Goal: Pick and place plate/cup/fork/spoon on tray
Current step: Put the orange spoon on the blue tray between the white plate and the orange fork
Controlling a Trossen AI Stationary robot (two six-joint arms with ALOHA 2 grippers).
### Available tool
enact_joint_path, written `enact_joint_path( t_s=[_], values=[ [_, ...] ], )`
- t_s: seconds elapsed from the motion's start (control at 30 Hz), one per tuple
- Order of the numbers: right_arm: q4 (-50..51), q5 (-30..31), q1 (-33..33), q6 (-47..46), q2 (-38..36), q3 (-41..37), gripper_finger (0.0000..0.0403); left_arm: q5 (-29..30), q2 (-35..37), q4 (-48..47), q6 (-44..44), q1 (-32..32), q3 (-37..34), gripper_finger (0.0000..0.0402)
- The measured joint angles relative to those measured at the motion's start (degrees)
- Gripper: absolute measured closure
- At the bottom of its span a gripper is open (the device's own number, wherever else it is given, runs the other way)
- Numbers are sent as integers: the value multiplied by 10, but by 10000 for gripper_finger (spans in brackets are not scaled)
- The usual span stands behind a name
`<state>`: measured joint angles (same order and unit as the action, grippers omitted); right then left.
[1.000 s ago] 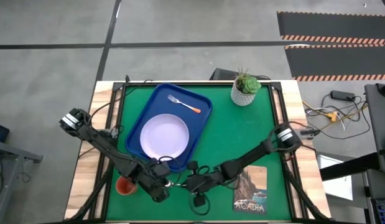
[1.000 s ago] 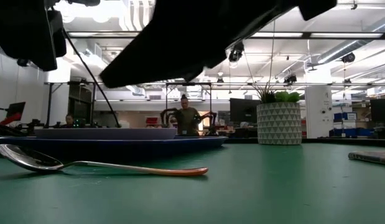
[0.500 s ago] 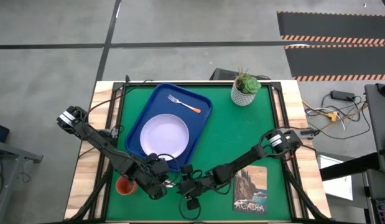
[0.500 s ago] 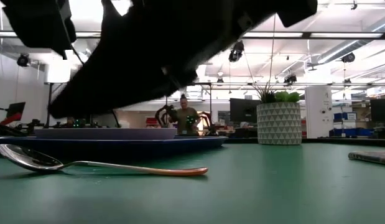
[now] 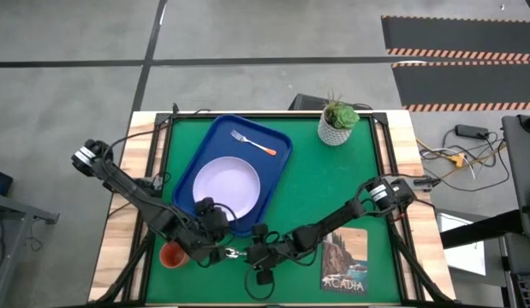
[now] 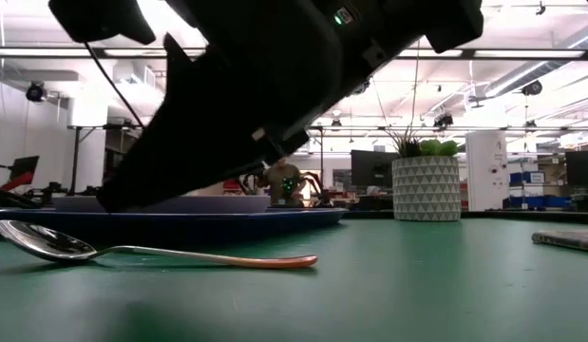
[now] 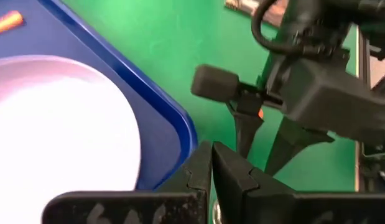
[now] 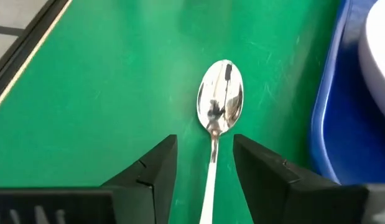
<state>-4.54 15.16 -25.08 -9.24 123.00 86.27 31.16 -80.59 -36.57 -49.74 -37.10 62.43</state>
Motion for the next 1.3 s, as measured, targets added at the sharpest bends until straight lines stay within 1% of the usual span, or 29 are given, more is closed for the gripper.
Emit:
enact_joint_path(
  t_s=[0.17,0.23,0.57,0.73,0.97,1.1,1.3],
  values=[
    [-7,1,0,-14,0,-13,259,19,4,0,21,0,0,402],
    [-6,11,0,-18,0,-20,258,23,4,0,23,0,0,402],
    [-8,16,0,-32,0,-41,265,27,4,0,24,0,0,402],
    [-56,12,1,-30,22,-42,271,32,4,1,25,0,-2,402],
    [-62,12,2,-29,25,-42,275,35,4,1,27,0,-6,402],
    [-65,10,2,-29,26,-41,294,37,4,0,27,0,-6,402],
    [-65,-7,7,-35,26,-41,343,37,4,0,27,0,-6,402]
  ],
)
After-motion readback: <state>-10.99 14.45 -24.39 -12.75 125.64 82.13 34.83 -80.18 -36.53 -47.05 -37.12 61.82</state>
